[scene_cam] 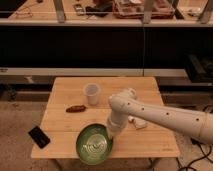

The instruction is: Drag the ceramic bowl in a circle

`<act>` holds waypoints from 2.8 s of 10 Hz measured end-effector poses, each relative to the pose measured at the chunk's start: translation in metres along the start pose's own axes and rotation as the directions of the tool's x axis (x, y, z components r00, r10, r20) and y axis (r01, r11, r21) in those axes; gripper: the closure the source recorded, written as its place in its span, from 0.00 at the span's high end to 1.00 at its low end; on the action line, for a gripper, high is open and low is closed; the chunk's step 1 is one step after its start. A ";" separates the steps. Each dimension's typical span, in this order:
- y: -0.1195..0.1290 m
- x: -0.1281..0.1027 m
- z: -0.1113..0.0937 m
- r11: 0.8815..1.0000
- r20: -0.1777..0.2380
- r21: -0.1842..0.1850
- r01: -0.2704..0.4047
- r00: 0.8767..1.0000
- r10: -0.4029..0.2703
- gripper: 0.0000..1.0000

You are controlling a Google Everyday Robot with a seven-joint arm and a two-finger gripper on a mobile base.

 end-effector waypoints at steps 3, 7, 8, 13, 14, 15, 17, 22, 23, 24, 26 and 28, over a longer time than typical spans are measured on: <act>-0.035 0.011 0.000 0.999 -0.018 0.019 0.047 0.999 -0.047 0.17; -0.075 0.051 -0.003 0.995 -0.060 0.092 0.047 0.997 -0.042 0.17; -0.080 0.060 -0.003 0.993 -0.066 0.105 0.044 0.997 -0.037 0.17; -0.081 0.106 -0.006 0.992 -0.089 0.123 0.034 0.996 -0.024 0.17; -0.074 0.117 -0.004 0.991 -0.084 0.131 0.017 0.996 -0.006 0.17; -0.067 0.121 -0.003 0.991 -0.080 0.134 0.002 0.997 0.008 0.17; -0.046 0.129 -0.002 0.992 -0.074 0.125 -0.029 0.996 0.039 0.17; 0.018 0.114 0.001 0.995 -0.042 0.042 -0.091 0.995 0.093 0.17; 0.026 0.107 0.002 0.995 -0.033 0.024 -0.095 0.995 0.095 0.17; 0.029 0.102 0.003 0.995 -0.029 0.016 -0.094 0.995 0.095 0.17; 0.039 0.087 0.001 0.996 -0.021 -0.011 -0.091 0.996 0.090 0.17; 0.045 0.071 -0.001 0.996 -0.012 -0.036 -0.083 0.997 0.082 0.17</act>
